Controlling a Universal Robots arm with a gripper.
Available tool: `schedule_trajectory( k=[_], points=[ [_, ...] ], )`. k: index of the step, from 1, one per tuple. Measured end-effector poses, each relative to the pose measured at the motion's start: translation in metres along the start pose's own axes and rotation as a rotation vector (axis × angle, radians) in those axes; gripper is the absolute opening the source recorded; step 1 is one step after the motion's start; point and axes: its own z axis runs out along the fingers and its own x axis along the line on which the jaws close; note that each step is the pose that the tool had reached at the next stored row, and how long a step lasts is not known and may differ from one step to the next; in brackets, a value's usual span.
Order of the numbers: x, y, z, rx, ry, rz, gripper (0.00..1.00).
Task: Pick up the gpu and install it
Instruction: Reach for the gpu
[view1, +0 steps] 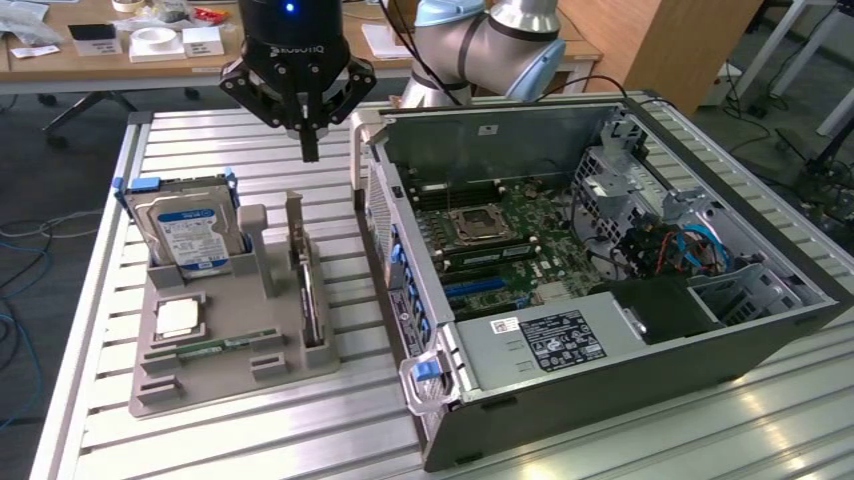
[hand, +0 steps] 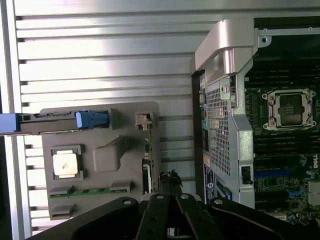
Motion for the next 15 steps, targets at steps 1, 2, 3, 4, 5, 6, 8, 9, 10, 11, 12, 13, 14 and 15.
schedule_trajectory(
  k=[1,2,3,4,5,6,8,9,10,11,12,13,14,15],
  points=[
    [0.0,0.0,0.0,0.0001,0.0,0.0,0.11],
    [0.0,0.0,0.0,0.0,0.0,0.0,0.11],
    [0.0,0.0,0.0,0.0,0.0,0.0,0.11],
    [0.0,0.0,0.0003,0.0,0.0,0.0,0.11],
    [0.0,0.0,0.0006,-0.0001,-0.0001,0.0,0.11],
    [0.0,0.0,0.0009,-0.0001,-0.0002,0.0,0.11],
    [0.0,-0.0001,0.0016,0.0,-0.0004,0.0,0.11],
    [0.0,-0.0001,0.0019,0.0,-0.0007,0.0,0.11],
    [0.0001,-0.0001,0.0022,0.0,-0.0008,0.0,0.11],
    [0.0001,-0.0001,0.0025,-0.0001,-0.001,0.0,0.11],
    [0.0001,-0.0001,0.0029,-0.0001,-0.0015,0.0,0.11],
    [0.0001,-0.0002,0.0032,-0.0001,-0.0019,0.0,0.11],
    [0.0001,-0.0002,0.0035,-0.0001,-0.0023,0.0,0.11],
    [0.0001,-0.0002,0.0038,-0.0001,-0.0027,0.0,0.11]
  ],
)
